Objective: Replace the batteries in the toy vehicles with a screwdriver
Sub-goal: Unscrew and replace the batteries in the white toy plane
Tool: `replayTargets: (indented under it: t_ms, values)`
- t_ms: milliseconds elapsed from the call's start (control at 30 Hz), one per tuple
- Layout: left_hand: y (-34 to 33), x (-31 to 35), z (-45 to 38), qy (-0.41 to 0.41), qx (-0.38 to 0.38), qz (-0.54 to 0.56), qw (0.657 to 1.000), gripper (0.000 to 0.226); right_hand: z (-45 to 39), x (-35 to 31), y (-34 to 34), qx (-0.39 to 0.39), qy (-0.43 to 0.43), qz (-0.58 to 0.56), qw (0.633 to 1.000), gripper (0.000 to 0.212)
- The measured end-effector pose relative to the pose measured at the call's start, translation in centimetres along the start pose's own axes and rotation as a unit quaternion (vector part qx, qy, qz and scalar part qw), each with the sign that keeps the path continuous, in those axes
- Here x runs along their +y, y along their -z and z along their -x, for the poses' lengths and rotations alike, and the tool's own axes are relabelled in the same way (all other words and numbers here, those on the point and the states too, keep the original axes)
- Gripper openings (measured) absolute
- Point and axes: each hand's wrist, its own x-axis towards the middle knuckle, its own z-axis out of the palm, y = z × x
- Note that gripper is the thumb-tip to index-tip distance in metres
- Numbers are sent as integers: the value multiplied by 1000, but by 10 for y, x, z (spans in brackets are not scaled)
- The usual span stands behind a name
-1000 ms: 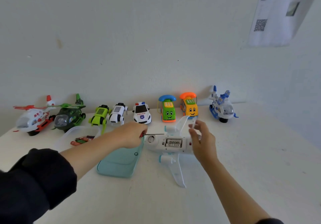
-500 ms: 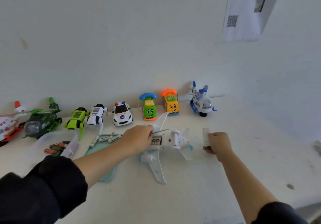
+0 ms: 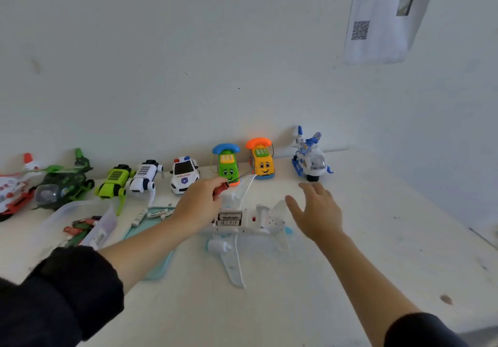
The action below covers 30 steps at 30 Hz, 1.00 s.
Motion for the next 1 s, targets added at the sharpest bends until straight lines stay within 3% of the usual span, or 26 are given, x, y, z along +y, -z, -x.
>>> replayTargets:
  t_ms: [100,167,333,467,567,733,1000]
  values:
    - [4,-3,3,4,43,26,999,47,8,-36,-7,-85,214,21,973,84]
    - [9,-1,7,14,84,70,994,44,11,-53,-19,-125,246,66,959,85]
    - [13,-3,17,127,205,188,952,26,0,-66,-46,-61,251,52,965,57]
    - [8,-2,21,159,258,327,895,22,-15,-62,-66,13,238,60,969,51]
    - [6,3,25,155,308,352,870,19,-13,-63,-79,71,177,66,979,55]
    - [-8,-2,33,118,313,330,883,10,9,-52,-105,169,152,-19,974,37]
    - [-17,-17,36,94,344,305,883,14,5,-49,-108,186,154,-36,970,29]
